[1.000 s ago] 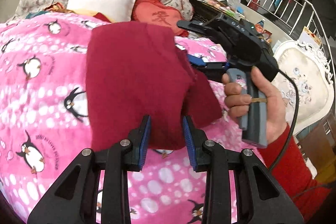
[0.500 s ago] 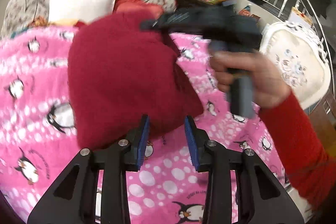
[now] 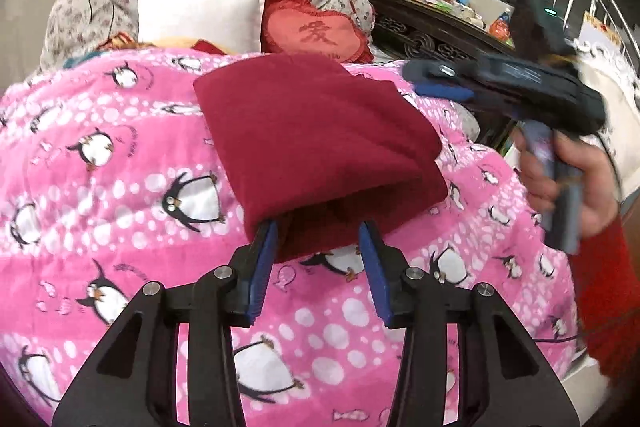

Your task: Fold small clothes

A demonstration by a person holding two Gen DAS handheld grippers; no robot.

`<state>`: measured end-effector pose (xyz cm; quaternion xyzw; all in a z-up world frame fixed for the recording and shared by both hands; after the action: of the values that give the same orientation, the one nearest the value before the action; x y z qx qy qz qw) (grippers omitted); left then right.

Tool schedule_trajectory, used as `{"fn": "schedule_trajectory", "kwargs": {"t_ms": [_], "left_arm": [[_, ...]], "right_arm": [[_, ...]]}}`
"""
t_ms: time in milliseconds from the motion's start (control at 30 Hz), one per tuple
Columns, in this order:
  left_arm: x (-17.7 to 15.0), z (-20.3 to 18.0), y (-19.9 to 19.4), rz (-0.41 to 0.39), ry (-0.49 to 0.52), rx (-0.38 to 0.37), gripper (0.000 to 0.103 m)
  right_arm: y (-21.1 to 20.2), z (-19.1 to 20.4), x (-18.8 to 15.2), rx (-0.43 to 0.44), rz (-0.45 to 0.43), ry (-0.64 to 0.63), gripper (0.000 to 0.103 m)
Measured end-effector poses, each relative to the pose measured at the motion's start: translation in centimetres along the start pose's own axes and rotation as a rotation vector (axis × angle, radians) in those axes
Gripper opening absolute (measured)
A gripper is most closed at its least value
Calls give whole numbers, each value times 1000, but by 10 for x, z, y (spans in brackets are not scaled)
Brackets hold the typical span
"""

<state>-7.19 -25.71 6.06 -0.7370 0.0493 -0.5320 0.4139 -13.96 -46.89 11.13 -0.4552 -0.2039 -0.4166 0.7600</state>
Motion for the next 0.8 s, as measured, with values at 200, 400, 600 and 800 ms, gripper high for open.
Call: {"fn": "schedule_trajectory", "kwargs": {"t_ms": [200,400,600,800], "left_arm": [[-6,1,10,16,22,66,43],[-9,14,-8,-10,-12,87,44],[-1,12,3,7,-67,71,46],[13,-11,10,-23,1,85,47]], "right_arm": [[42,33,-37,71,109,-99,5],[8,39,-40,-77,82,-253,5],[33,10,-73,-135,184,-194,5],[-10,17,-54,-127,34,-122,20]]}}
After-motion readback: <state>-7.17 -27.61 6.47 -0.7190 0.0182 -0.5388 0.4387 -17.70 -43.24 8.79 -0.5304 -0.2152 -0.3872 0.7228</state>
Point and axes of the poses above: each gripper's, at about its wrist camera, not at the fingertips, and y roughly the way its jaws point, z to its left, x to its top, the point moved 4 cm from there along y, roughly the way its jaws point, and after that the axes turned 11 degrees about x, right-handed, at the moved point
